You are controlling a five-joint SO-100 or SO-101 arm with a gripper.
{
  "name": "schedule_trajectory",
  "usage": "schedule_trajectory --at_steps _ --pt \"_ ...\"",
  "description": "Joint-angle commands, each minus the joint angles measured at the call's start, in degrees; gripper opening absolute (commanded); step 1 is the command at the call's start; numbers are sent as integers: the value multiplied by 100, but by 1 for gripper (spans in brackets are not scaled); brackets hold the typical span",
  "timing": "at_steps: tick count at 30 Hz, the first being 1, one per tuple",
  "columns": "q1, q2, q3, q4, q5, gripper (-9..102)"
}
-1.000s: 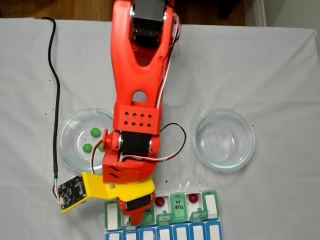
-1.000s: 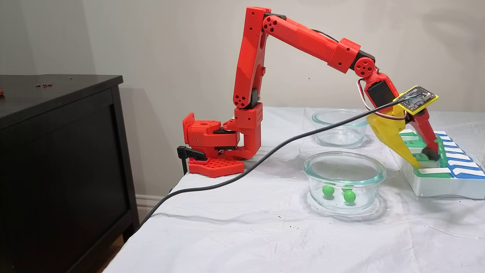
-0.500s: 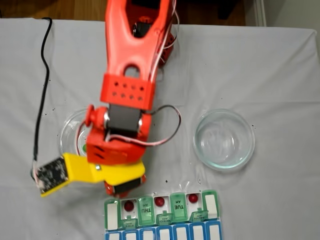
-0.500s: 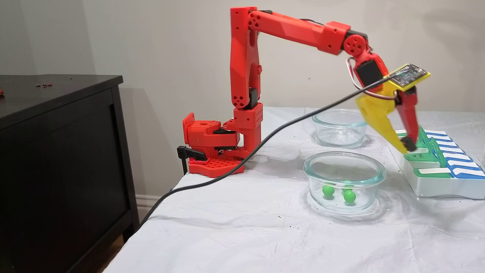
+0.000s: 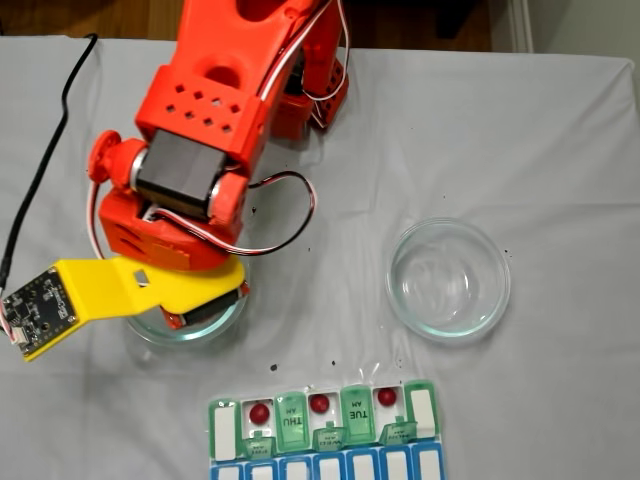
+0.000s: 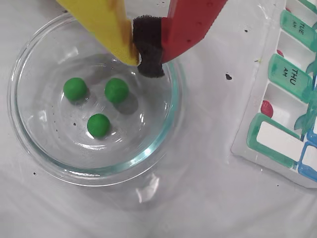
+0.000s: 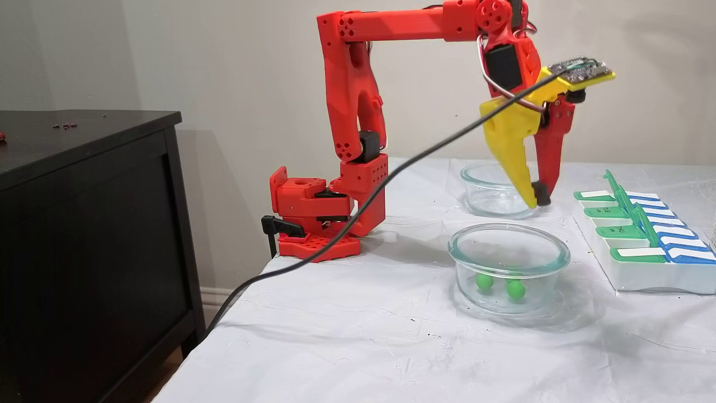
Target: Sort medicines into box.
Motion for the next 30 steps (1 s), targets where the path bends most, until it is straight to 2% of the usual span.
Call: schedule_trajectory --at_steps 1,8,11,13,30 --pt "132 413 290 -202 114 0" --pt "334 519 668 -413 448 1" --pt "378 325 650 -466 756 13" --pt "387 158 615 -510 879 17" --pt "404 0 1151 -835 756 16"
